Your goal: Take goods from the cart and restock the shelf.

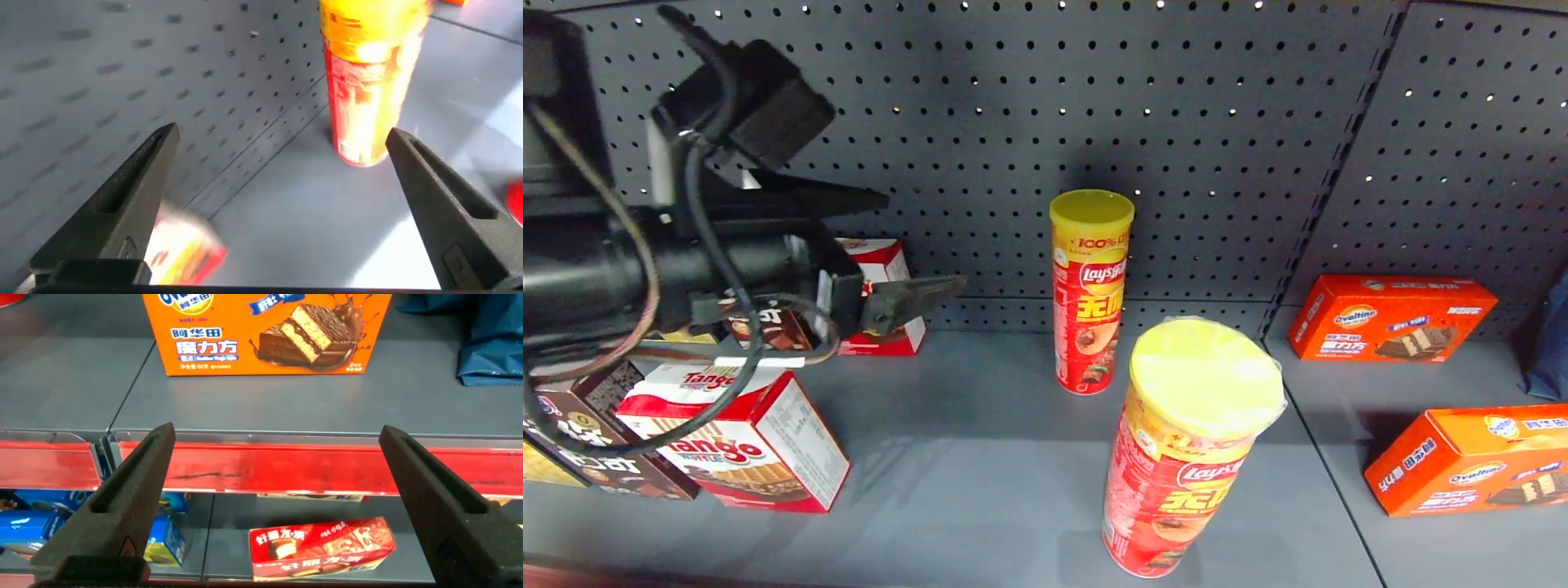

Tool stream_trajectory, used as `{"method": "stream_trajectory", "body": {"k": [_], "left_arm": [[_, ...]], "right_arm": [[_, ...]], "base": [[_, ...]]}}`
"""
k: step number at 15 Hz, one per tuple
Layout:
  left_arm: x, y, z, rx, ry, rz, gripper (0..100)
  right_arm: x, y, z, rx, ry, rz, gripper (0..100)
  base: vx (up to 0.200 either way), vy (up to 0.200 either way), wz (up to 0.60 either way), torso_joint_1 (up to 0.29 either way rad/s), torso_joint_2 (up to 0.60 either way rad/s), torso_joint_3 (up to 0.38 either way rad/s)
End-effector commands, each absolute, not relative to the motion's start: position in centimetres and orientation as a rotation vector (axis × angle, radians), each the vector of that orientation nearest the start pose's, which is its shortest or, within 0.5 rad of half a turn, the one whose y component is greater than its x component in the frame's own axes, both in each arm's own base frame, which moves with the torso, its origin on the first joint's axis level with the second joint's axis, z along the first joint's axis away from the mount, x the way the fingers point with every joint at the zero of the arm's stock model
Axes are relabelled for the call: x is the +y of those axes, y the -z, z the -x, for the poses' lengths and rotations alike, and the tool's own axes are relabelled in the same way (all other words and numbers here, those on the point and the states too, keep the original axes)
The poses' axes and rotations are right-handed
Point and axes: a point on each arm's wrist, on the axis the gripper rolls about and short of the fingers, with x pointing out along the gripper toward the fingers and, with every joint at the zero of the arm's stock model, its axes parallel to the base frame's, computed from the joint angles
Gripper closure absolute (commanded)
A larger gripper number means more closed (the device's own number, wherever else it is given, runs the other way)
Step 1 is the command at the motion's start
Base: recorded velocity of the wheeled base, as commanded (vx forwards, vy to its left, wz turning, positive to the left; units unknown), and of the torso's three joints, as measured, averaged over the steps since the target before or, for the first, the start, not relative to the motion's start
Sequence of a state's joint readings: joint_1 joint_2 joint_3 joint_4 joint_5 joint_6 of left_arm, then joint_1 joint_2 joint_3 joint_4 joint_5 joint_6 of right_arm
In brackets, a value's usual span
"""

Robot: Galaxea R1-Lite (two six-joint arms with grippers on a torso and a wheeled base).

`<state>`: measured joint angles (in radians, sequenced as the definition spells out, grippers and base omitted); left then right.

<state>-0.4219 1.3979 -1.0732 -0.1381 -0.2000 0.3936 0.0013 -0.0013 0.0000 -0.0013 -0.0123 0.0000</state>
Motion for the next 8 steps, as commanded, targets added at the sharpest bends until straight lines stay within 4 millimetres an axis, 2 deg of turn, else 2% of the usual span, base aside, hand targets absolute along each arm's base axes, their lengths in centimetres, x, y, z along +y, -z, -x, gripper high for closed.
{"method": "stream_trajectory", "body": {"k": [1, 2, 4, 5, 6, 7, 8], "left_arm": [[-7.6, -28.4, -15.7, 0.033, 0.588, -0.415, 0], [-7.0, -28.0, -14.5, 0.029, 0.546, -0.438, 0], [-6.3, -27.6, -13.3, 0.03, 0.486, -0.455, 0], [-6.1, -27.6, -12.9, 0.024, 0.461, -0.455, 0], [-5.9, -27.8, -12.7, 0.019, 0.435, -0.453, 0], [-5.9, -27.8, -12.7, 0.022, 0.432, -0.452, 0], [-6.0, -27.7, -12.8, 0.022, 0.432, -0.453, 0]], "right_arm": [[0.0, -7.6, 2.3, -0.002, 0.011, 0.0, 0], [0.0, -7.6, 2.3, -0.002, -0.003, 0.006, 0], [0.0, -7.6, 2.3, 0.001, -0.028, 0.012, 0], [0.1, -8.3, 2.4, -0.022, -0.031, 0.013, 0], [0.0, -15.2, 2.8, -0.113, -0.036, -0.006, 0], [0.1, -19.9, 0.2, -0.03, -0.073, -0.063, 0], [0.1, -20.5, 0.0, -0.032, -0.107, -0.069, 0]], "base": [[0.0, 0.0, 0.0, 0.0, 0.0, 0.0], [0.0, 0.0, 0.0, 0.0, 0.0, 0.0], [0.0, 0.0, 0.0, 0.0, 0.0, 0.0], [0.0, 0.0, 0.0, 0.0, 0.0, 0.0], [0.0, 0.0, 0.0, 0.0, 0.0, 0.0], [0.0, 0.0, 0.0, 0.0, 0.0, 0.0], [0.0, 0.0, 0.0, 0.0, 0.0, 0.0]]}}
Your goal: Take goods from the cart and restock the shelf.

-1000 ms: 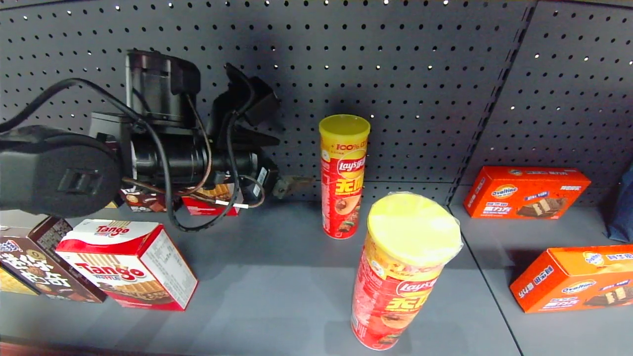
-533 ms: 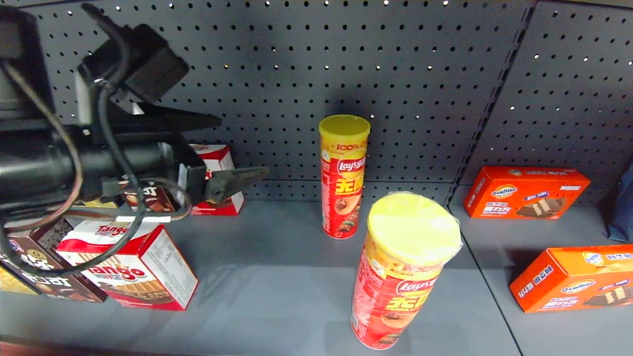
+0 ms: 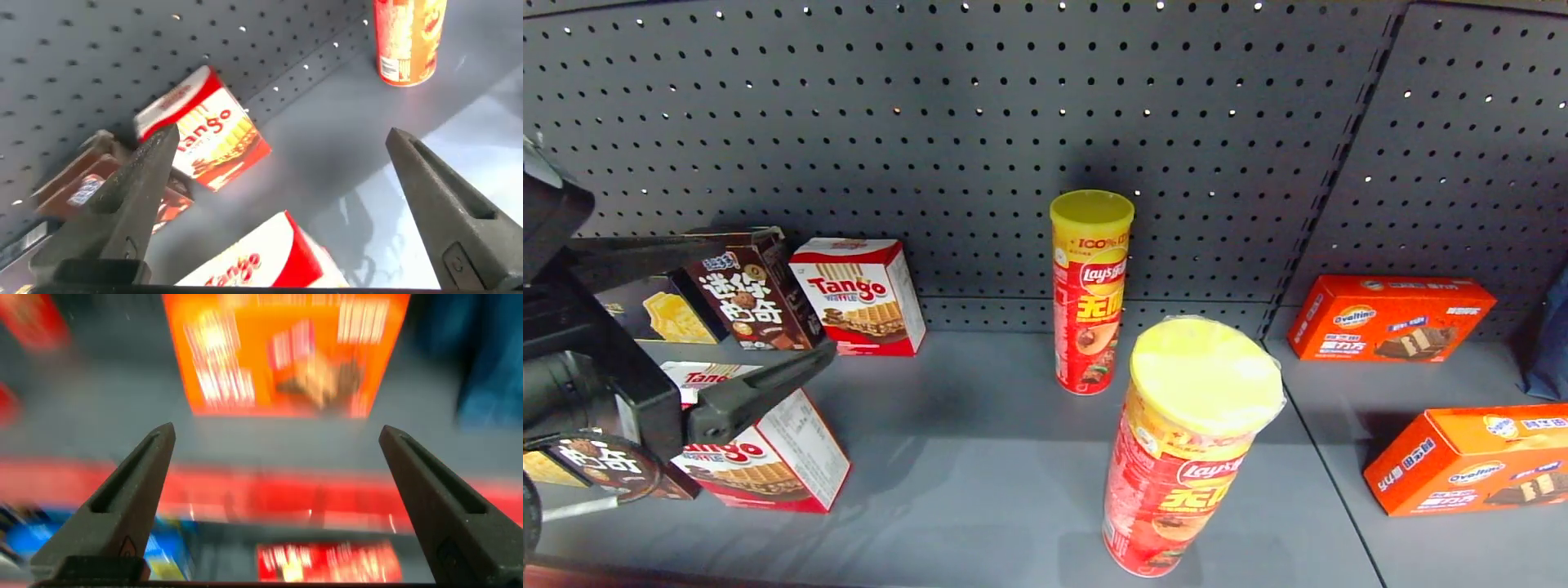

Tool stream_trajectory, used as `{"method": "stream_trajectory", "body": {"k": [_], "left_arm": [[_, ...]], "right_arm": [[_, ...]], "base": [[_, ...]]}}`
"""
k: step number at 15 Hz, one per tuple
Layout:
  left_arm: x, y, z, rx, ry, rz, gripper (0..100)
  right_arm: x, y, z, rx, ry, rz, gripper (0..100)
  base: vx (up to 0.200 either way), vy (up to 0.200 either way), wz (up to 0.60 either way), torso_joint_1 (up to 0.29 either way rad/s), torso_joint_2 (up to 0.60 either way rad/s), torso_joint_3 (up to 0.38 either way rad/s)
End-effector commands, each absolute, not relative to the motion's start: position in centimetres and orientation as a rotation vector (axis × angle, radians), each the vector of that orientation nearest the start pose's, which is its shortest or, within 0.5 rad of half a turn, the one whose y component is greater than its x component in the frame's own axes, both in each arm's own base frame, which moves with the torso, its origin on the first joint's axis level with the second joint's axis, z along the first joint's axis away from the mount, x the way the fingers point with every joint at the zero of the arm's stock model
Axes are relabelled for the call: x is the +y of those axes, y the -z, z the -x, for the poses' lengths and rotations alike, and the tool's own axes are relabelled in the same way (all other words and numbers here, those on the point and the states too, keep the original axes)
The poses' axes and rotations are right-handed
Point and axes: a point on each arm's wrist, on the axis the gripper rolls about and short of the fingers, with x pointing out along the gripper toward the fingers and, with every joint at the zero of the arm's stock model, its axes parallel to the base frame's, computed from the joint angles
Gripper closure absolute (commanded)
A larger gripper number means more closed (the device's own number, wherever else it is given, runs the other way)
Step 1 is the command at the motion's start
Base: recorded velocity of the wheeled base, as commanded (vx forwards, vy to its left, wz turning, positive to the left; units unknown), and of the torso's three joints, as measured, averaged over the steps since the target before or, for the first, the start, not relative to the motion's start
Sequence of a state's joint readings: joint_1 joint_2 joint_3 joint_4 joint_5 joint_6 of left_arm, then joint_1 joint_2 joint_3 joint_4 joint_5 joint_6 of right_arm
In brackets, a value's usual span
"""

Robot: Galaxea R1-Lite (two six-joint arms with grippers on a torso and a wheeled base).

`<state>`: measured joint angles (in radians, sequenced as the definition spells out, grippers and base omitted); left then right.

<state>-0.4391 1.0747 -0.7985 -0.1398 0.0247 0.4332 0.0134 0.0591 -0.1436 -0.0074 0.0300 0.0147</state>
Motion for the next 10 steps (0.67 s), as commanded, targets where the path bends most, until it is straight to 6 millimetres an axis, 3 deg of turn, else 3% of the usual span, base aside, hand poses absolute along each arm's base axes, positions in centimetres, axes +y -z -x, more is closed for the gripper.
{"method": "stream_trajectory", "body": {"k": [1, 3, 5, 8, 10], "left_arm": [[-6.0, -27.9, -13.0, 0.014, 0.424, -0.452, 0], [-6.0, -27.9, -12.9, 0.014, 0.426, -0.451, 0], [-6.0, -28.0, -13.0, 0.011, 0.423, -0.449, 0], [-6.2, -28.2, -13.3, 0.011, 0.426, -0.448, 0], [-6.2, -28.7, -13.4, -0.005, 0.42, -0.443, 0]], "right_arm": [[0.4, -21.1, -0.1, -0.045, -0.264, 0.006, 0], [0.8, -22.8, -1.3, -0.032, -0.426, 0.027, 0], [1.8, -24.0, -4.6, 0.038, -0.567, 0.137, 0], [4.1, -23.4, -8.1, 0.121, -0.719, 0.228, 0], [7.4, -22.8, -10.6, 0.173, -0.761, 0.229, 0]], "base": [[0.0, 0.0, 0.0, 0.0, 0.0, 0.0], [0.0, 0.0, 0.0, 0.0, 0.0, 0.0], [0.0, 0.0, 0.0, 0.0, 0.0, 0.0], [0.0, 0.0, 0.0, 0.0, 0.0, 0.0], [0.0, 0.0, 0.0, 0.0, 0.0, 0.0]]}}
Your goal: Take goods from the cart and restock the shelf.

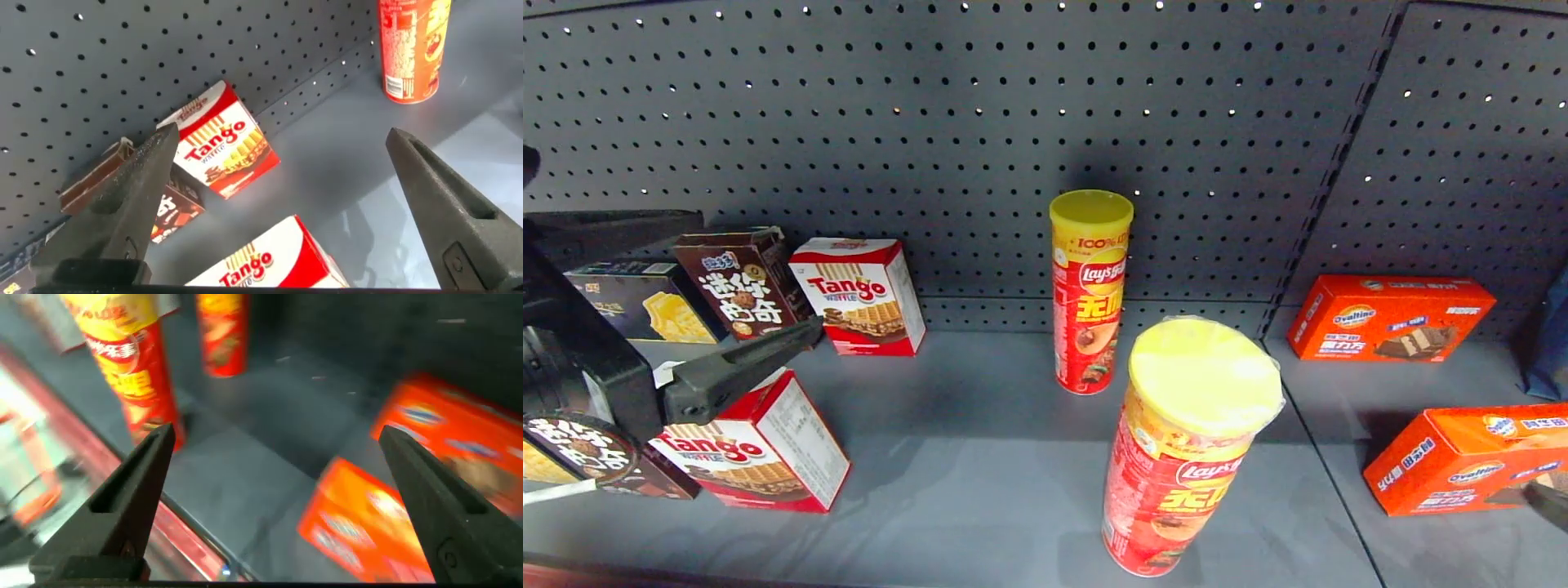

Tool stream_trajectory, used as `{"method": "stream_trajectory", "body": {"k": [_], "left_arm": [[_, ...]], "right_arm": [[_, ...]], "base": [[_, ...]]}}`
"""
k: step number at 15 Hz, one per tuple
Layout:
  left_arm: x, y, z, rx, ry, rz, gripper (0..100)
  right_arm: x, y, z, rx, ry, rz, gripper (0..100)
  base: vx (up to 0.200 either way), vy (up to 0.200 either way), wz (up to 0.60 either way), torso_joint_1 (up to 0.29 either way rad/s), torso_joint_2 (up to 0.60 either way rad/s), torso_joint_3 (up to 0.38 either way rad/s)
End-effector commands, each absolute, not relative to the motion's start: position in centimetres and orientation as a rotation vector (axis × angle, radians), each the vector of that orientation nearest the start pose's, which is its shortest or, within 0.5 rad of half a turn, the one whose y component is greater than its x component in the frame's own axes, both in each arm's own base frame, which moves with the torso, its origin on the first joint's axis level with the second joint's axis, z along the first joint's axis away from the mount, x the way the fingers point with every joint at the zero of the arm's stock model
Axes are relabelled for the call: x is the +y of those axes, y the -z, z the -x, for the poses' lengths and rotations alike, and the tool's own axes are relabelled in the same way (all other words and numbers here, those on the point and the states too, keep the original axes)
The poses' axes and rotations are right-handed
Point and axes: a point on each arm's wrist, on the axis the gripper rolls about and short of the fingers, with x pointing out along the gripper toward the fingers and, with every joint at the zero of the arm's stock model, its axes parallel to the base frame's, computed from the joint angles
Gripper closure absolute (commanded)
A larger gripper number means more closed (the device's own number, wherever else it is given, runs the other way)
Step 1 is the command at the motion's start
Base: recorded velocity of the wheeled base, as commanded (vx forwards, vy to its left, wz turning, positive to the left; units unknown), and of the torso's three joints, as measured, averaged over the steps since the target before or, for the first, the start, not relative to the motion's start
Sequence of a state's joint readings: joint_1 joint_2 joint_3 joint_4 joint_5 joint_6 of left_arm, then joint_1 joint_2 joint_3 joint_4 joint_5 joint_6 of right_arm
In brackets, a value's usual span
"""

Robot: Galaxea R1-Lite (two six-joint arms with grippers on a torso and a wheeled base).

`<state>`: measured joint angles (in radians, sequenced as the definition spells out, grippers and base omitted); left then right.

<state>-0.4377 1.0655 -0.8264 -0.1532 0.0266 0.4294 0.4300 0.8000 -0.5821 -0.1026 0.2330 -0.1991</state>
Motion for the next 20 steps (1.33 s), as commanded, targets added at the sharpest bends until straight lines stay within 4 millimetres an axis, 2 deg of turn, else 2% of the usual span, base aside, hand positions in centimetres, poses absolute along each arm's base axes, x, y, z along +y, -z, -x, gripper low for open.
{"method": "stream_trajectory", "body": {"k": [1, 5, 11, 20], "left_arm": [[-6.2, -28.9, -13.4, -0.008, 0.42, -0.437, 0], [-6.3, -29.0, -13.6, -0.008, 0.42, -0.436, 0], [-6.2, -29.0, -13.6, -0.01, 0.42, -0.435, 0], [-6.2, -29.0, -13.5, 0.004, 0.417, -0.364, 0]], "right_arm": [[8.9, -22.4, -11.4, 0.19, -0.787, 0.206, 0], [10.7, -21.3, -13.1, 0.257, -0.789, 0.222, 0], [11.3, -20.7, -13.8, 0.294, -0.789, 0.235, 0], [13.4, -19.7, -15.2, 0.357, -0.802, 0.275, 0]], "base": [[0.0, 0.0, 0.0, 0.0, 0.0, 0.0], [0.0, 0.0, 0.0, 0.0, 0.0, 0.0], [0.0, 0.0, 0.0, 0.0, 0.0, 0.0], [0.0, 0.0, 0.0, 0.0, 0.0, 0.0]]}}
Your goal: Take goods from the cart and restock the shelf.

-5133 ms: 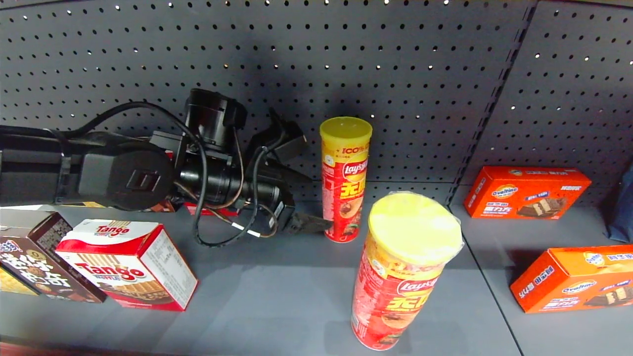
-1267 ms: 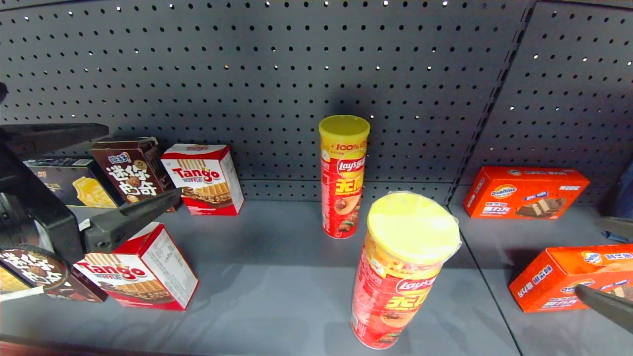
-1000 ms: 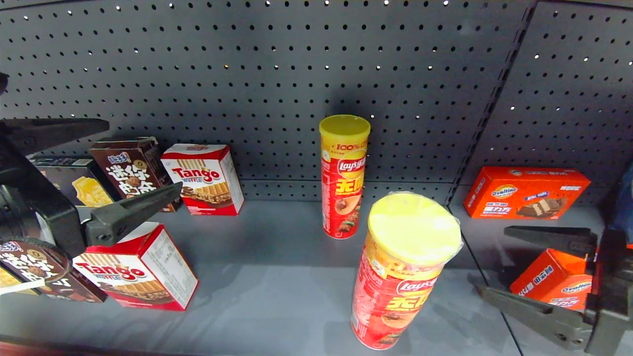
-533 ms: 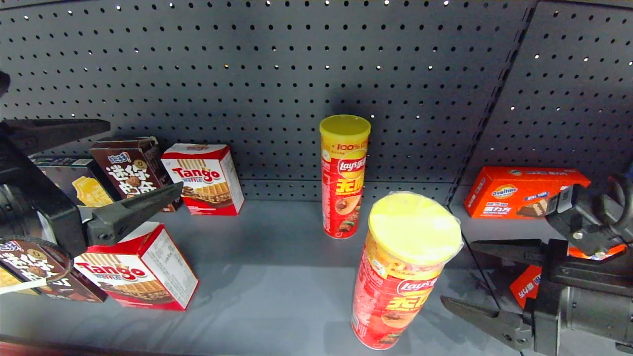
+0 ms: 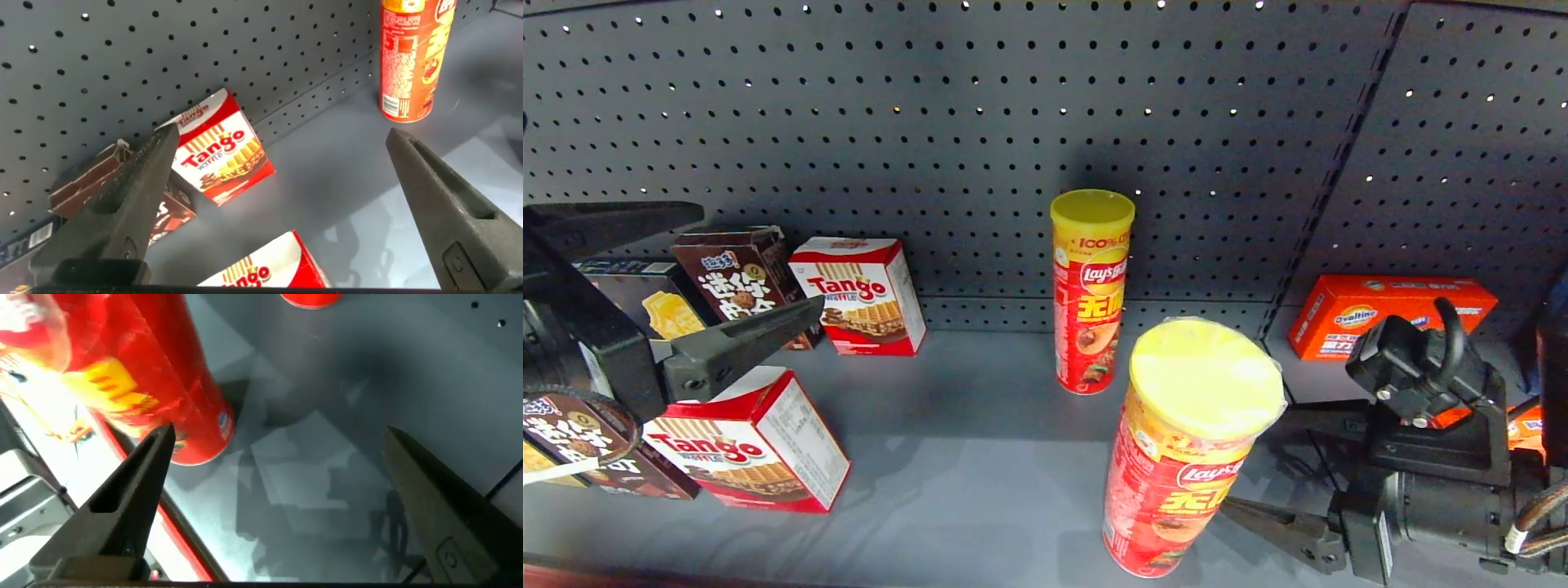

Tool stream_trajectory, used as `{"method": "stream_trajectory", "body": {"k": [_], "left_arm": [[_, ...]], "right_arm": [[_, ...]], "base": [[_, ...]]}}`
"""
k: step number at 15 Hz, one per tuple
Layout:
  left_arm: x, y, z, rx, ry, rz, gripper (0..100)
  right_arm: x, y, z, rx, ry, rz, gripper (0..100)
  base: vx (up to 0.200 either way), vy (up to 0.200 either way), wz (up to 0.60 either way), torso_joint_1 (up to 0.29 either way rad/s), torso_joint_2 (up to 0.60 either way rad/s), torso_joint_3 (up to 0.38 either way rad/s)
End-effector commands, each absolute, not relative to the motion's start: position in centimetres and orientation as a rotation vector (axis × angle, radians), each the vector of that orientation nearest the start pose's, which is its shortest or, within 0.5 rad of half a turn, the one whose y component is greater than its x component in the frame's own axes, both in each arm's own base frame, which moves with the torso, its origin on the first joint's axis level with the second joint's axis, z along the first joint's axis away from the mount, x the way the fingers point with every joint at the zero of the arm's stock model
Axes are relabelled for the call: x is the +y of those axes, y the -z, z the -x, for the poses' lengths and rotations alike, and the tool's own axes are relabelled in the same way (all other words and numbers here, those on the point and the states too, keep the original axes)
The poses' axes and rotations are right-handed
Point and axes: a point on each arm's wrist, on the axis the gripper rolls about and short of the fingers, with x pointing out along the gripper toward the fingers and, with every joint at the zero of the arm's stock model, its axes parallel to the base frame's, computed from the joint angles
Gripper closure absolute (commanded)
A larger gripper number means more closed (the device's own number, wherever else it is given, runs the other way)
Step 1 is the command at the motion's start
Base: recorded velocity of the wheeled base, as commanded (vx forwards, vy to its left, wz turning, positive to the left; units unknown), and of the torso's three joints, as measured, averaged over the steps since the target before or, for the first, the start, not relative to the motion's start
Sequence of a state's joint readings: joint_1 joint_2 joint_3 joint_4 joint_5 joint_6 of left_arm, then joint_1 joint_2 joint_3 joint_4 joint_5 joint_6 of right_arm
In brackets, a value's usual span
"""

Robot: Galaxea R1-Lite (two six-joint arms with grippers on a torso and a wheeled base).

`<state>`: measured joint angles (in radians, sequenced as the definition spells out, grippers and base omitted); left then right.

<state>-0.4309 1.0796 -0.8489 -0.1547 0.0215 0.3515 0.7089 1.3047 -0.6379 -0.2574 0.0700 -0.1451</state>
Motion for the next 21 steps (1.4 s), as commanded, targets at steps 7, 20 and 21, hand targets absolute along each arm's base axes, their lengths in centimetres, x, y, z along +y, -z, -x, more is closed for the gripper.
{"method": "stream_trajectory", "body": {"k": [7, 20, 21], "left_arm": [[-6.2, -28.9, -13.6, -0.002, 0.418, -0.334, 0], [-6.2, -28.7, -13.6, 0.004, 0.421, -0.302, 0], [-6.2, -28.7, -13.6, 0.004, 0.421, -0.3, 0]], "right_arm": [[14.6, -19.2, -15.2, 0.377, -0.84, 0.293, 0], [15.4, -19.0, -15.9, 0.391, -0.846, 0.299, 0], [15.5, -19.0, -15.9, 0.394, -0.846, 0.3, 0]], "base": [[0.0, 0.0, 0.0, 0.0, 0.0, 0.0], [0.0, 0.0, 0.0, 0.0, 0.0, 0.0], [0.0, 0.0, 0.0, 0.0, 0.0, 0.0]]}}
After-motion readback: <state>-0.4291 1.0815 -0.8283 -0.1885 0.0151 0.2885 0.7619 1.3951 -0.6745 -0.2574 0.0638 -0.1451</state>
